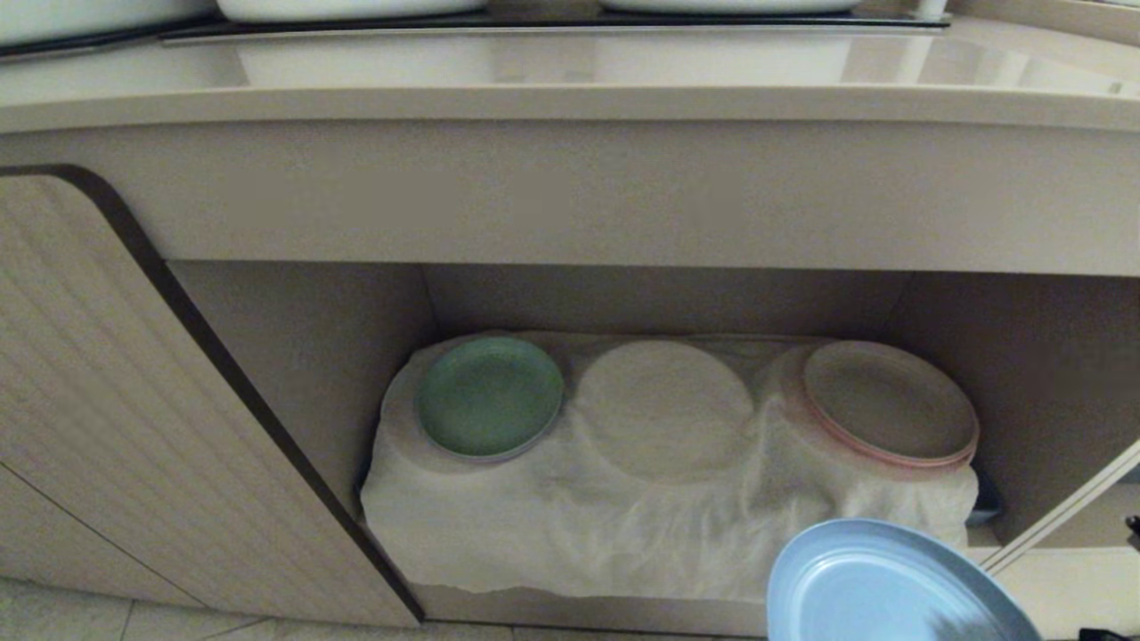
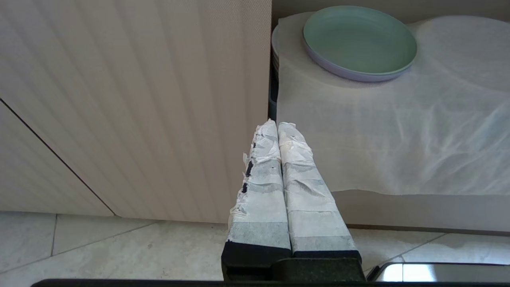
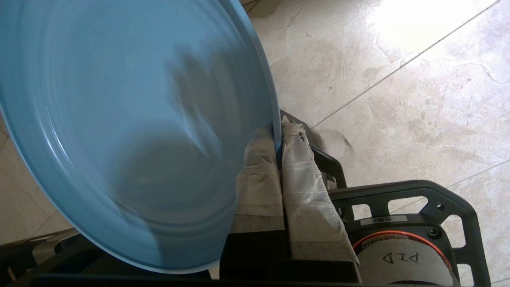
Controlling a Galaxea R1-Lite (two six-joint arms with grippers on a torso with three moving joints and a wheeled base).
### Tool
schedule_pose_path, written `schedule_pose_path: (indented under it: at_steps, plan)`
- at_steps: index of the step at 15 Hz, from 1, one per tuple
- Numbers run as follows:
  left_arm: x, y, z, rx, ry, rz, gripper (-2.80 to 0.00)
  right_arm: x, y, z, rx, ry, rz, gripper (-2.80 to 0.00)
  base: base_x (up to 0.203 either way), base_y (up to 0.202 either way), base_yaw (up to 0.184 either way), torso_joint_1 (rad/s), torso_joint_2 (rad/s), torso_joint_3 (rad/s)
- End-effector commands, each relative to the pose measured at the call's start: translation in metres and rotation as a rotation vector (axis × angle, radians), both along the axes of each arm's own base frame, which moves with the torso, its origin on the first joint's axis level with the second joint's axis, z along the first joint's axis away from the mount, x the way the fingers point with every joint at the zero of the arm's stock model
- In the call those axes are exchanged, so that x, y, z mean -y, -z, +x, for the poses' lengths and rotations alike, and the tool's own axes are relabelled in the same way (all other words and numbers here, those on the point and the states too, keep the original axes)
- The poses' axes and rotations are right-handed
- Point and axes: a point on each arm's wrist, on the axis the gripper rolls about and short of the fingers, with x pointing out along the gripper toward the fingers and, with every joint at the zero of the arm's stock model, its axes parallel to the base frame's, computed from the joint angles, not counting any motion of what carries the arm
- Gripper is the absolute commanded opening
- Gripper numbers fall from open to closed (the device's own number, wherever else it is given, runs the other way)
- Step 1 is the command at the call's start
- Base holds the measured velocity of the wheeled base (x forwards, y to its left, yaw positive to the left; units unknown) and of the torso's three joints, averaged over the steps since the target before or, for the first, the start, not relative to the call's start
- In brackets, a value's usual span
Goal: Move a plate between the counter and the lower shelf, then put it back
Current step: Put the plate
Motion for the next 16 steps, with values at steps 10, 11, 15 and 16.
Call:
schedule_pose_path:
  at_steps: [10, 11, 15, 16]
  plan:
    - [0.000, 0.000, 0.000, 0.000, 0.000, 0.000, -2.80, 0.002, 0.001, -0.015, -0.085, -0.030, -0.023, -2.80, 0.000, 0.000, 0.000, 0.000, 0.00, 0.000]
    - [0.000, 0.000, 0.000, 0.000, 0.000, 0.000, -2.80, 0.002, 0.001, -0.015, -0.083, -0.030, -0.022, -2.80, 0.000, 0.000, 0.000, 0.000, 0.00, 0.000]
    - [0.000, 0.000, 0.000, 0.000, 0.000, 0.000, -2.80, 0.001, 0.001, -0.015, -0.086, -0.040, -0.024, -2.80, 0.000, 0.000, 0.000, 0.000, 0.00, 0.000]
    - [0.000, 0.000, 0.000, 0.000, 0.000, 0.000, -2.80, 0.001, 0.001, -0.015, -0.084, -0.042, -0.023, -2.80, 0.000, 0.000, 0.000, 0.000, 0.00, 0.000]
